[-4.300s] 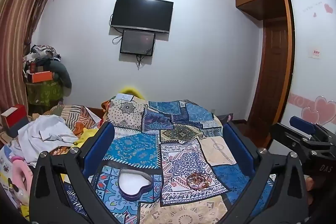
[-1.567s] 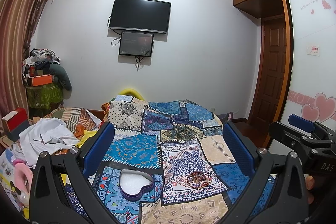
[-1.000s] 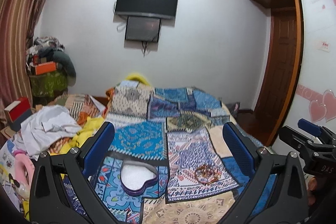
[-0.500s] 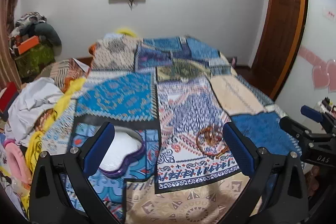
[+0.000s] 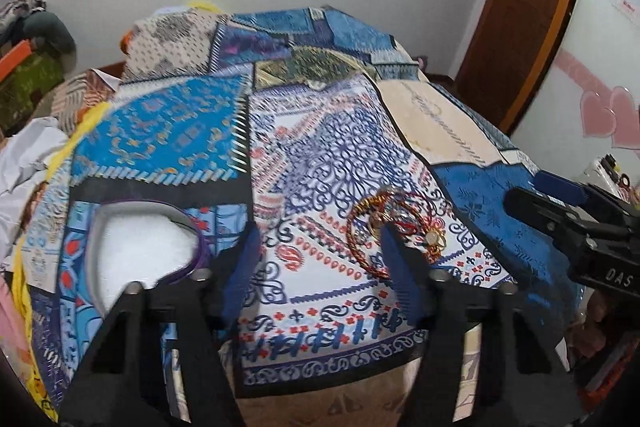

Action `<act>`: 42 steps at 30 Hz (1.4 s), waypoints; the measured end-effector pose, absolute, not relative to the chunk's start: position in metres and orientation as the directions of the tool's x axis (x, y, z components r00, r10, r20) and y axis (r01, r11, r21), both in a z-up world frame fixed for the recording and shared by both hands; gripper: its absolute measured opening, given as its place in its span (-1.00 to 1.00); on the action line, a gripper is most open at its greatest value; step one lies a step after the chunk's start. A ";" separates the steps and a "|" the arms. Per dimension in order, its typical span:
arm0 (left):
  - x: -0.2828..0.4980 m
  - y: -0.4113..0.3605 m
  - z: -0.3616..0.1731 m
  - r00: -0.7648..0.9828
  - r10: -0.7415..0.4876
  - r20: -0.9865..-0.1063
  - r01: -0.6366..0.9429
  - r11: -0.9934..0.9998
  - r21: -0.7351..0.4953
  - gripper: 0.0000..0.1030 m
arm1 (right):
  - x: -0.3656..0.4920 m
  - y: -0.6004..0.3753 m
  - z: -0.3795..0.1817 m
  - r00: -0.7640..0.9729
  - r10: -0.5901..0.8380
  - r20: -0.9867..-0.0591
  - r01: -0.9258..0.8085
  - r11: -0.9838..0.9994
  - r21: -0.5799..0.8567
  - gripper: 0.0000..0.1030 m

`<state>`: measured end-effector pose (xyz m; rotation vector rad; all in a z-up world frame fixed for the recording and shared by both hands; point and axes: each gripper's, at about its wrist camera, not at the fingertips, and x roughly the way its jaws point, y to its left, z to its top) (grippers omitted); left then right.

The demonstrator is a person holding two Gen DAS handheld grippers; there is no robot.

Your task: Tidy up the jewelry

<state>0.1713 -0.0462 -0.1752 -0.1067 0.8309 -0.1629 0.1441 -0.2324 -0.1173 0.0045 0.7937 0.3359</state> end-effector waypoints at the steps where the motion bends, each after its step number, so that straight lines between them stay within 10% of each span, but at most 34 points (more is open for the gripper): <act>1: 0.172 -0.048 -0.177 0.654 -0.197 -0.731 0.113 0.980 -0.164 -0.14 | 0.146 -0.231 -0.119 0.641 0.311 -0.702 -0.304 0.942 0.140 0.38; 9: 0.173 -0.069 -0.181 0.626 -0.272 -0.731 0.215 0.961 -0.173 -0.77 | 0.152 -0.216 -0.127 0.592 0.370 -0.716 -0.373 0.913 0.164 -0.10; 42: 0.178 -0.062 -0.179 0.645 -0.269 -0.715 0.216 0.962 -0.166 -0.89 | 0.150 -0.197 -0.141 0.493 0.426 -0.758 -0.452 0.871 0.195 -0.39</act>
